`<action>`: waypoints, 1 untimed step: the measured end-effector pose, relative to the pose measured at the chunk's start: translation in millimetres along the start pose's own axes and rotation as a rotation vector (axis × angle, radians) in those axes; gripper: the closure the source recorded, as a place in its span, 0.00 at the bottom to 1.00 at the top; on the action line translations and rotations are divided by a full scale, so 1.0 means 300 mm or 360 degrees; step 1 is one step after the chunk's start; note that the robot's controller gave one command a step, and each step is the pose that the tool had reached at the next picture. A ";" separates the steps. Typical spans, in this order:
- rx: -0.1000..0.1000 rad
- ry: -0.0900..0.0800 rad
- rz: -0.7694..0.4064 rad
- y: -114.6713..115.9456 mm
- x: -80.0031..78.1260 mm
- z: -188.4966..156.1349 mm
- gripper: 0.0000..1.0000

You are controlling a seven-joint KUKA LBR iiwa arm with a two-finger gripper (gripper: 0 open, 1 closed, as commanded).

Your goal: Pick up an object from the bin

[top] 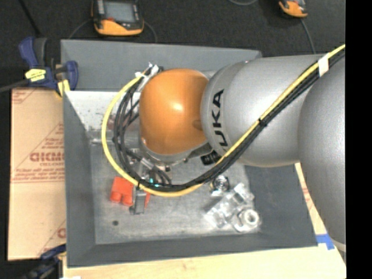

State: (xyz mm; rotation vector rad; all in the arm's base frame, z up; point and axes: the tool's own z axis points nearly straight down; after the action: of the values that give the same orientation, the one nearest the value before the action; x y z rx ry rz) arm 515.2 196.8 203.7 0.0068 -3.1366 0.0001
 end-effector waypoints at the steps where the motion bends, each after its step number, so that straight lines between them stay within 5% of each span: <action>1: 0.0003 -0.0003 -0.0077 0.017 -0.118 0.232 0.00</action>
Offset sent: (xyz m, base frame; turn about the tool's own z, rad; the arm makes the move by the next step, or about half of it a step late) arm 0.0345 0.0066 -0.0659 -0.0483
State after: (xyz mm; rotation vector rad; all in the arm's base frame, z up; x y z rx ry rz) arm 550.2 202.1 133.9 0.0824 -3.1377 0.0029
